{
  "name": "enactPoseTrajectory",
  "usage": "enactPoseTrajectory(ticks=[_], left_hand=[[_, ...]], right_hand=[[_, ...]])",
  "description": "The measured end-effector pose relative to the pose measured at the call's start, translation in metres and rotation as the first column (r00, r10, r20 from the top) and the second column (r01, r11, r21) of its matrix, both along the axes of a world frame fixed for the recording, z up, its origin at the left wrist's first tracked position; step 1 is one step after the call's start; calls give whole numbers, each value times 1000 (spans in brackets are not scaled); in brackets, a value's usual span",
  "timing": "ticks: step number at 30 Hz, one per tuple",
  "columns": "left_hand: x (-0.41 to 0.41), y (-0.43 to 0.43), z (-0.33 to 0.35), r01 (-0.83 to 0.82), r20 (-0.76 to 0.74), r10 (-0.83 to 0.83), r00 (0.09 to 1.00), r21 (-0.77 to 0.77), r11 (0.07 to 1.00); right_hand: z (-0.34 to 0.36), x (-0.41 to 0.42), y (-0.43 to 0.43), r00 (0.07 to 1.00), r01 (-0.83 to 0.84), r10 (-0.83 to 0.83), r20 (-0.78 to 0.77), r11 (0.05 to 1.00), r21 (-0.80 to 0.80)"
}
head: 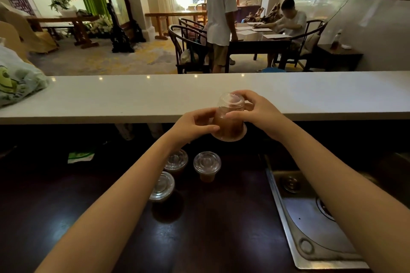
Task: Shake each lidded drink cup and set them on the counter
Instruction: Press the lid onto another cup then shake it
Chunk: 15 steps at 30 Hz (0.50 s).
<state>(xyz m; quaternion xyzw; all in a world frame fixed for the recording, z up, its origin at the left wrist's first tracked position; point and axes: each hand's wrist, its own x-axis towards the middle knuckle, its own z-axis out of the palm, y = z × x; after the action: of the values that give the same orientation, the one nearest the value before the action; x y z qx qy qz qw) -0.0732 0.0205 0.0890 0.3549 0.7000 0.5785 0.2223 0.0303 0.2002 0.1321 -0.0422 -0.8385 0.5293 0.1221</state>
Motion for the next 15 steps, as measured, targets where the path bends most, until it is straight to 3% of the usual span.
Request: enactPoseTrajectory(ticks=[7, 15], left_hand=[[-10, 22, -10, 32, -81, -38, 996, -64, 997], [-12, 28, -17, 77, -8, -78, 997, -28, 997]], right_hand=[[-17, -16, 10, 995, 86, -88, 46, 995, 59], [-18, -18, 14, 989, 128, -135, 58, 985, 113]])
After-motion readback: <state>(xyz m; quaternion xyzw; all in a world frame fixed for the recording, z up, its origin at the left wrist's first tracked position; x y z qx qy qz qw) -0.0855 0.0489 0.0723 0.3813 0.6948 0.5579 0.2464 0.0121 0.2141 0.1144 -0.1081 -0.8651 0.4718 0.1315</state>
